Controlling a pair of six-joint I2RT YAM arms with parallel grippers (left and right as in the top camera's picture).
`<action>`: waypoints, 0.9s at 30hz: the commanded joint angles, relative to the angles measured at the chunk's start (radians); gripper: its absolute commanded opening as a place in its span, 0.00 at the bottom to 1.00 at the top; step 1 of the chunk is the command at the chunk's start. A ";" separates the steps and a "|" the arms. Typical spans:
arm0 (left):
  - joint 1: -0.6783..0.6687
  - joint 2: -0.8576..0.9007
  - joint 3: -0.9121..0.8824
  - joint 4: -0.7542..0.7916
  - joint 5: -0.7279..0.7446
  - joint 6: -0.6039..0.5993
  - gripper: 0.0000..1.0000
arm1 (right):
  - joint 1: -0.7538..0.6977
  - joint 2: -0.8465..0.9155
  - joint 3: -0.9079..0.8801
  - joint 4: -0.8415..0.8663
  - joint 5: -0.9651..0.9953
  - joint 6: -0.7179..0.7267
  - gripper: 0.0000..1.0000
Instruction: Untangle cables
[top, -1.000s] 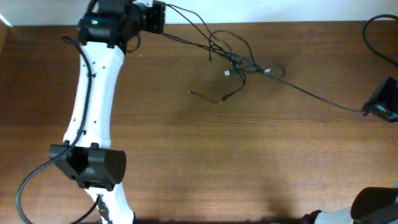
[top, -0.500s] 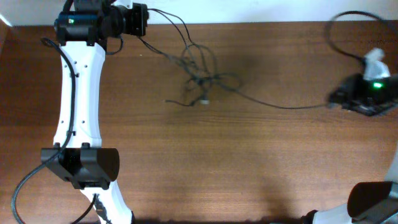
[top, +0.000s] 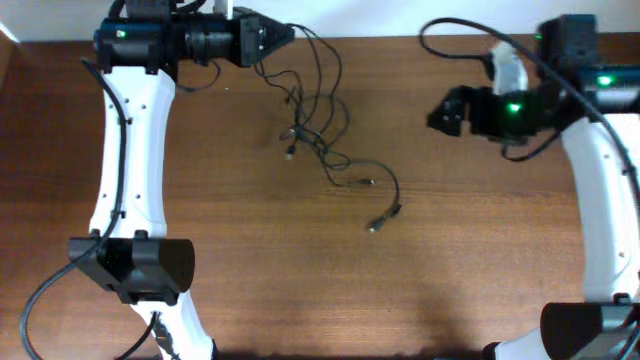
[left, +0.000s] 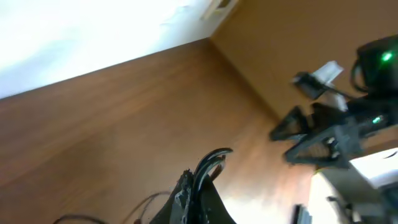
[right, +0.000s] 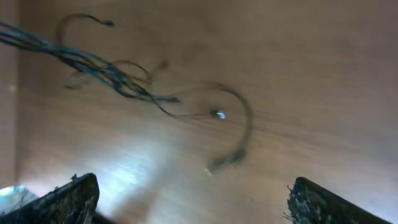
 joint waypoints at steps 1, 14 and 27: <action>-0.014 -0.001 0.027 0.047 0.113 -0.179 0.00 | 0.124 0.003 0.004 0.128 -0.043 0.085 0.99; -0.040 -0.002 0.027 0.437 0.388 -0.578 0.00 | 0.296 0.144 0.004 0.369 0.159 0.230 0.87; -0.044 -0.003 0.027 0.690 0.399 -0.880 0.00 | 0.296 0.191 0.004 0.655 0.119 0.324 0.63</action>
